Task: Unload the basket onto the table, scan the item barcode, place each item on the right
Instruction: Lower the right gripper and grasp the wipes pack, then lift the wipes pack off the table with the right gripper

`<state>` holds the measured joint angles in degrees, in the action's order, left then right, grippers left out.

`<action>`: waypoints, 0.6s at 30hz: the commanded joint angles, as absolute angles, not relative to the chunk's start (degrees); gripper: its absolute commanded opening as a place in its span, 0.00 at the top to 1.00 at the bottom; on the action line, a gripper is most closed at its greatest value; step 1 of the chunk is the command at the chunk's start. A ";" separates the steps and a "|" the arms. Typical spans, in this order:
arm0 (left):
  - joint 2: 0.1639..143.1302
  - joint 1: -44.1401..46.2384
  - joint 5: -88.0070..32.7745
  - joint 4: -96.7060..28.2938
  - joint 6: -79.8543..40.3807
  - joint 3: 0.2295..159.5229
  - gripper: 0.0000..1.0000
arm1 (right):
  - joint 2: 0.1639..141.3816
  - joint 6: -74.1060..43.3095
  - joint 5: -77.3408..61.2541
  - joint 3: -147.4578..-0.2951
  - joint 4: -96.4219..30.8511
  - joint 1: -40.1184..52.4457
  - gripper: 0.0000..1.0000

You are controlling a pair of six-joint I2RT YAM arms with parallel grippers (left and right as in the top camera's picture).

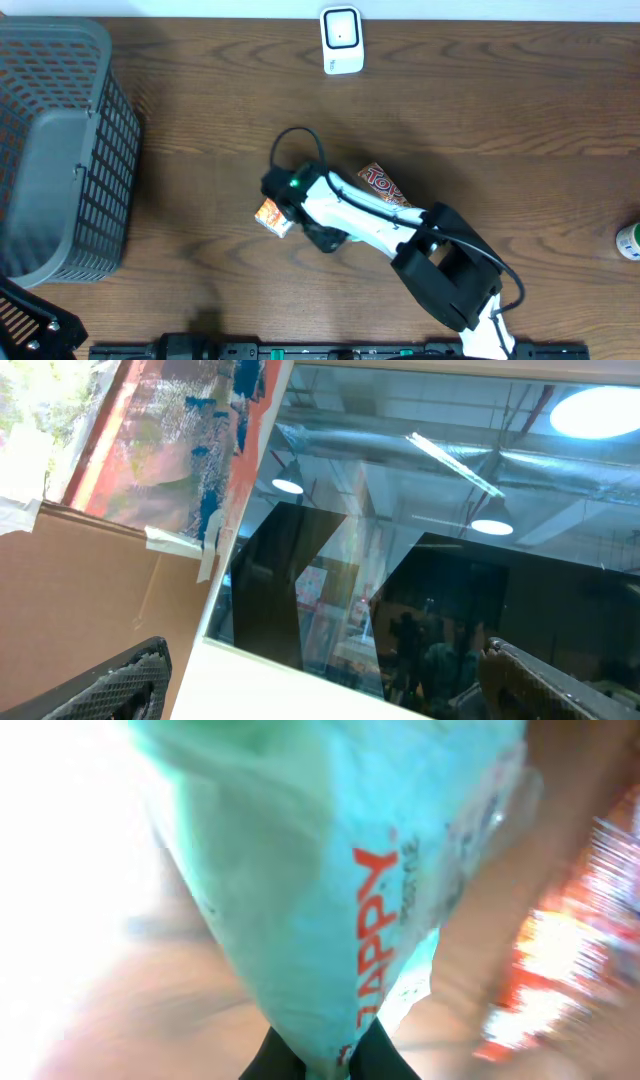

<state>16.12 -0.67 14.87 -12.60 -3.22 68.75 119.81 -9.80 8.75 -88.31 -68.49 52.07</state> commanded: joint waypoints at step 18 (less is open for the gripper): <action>15.44 -0.80 13.93 -12.36 -3.77 68.47 0.02 | 115.13 16.97 -55.37 -84.82 -66.13 33.23 0.99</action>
